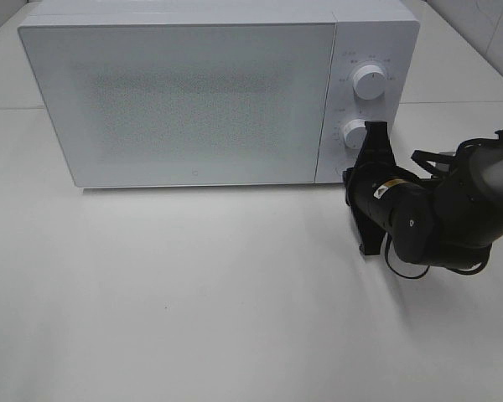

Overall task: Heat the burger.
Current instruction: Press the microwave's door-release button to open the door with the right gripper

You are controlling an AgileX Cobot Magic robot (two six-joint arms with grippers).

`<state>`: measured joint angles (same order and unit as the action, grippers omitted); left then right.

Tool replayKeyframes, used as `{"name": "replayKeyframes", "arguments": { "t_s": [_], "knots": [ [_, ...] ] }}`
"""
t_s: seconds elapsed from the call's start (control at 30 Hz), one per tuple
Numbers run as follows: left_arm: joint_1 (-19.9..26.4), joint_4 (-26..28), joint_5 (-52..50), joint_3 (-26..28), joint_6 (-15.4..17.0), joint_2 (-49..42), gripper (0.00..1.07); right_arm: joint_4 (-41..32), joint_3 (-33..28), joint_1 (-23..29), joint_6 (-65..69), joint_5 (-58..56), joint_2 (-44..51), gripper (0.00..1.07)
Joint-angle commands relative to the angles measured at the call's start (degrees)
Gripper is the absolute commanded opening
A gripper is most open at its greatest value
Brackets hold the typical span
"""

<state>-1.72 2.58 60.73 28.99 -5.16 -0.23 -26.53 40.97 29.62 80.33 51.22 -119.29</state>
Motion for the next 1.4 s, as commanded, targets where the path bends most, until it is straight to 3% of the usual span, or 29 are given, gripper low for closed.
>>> {"name": "replayKeyframes", "arguments": {
  "t_s": [0.03, 0.3, 0.77, 1.4],
  "knots": [
    [-0.1, 0.2, -0.8, -0.1, 0.1, -1.1, 1.03, 0.9, 0.8, -0.9, -1.3, -0.8, -0.1, 0.00],
    [-0.1, 0.2, -0.8, -0.1, 0.1, -1.1, 1.03, 5.2, 2.3, -3.6, -2.1, -1.7, -0.1, 0.00],
    [-0.1, 0.2, -0.8, -0.1, 0.1, -1.1, 1.03, 8.7, 4.8, -3.6, 1.9, -1.8, -1.4, 0.00],
    [-0.1, 0.2, -0.8, -0.1, 0.1, -1.1, 1.03, 4.5, 7.6, -3.6, -3.6, 2.9, -1.9, 0.00]
  ]
}}
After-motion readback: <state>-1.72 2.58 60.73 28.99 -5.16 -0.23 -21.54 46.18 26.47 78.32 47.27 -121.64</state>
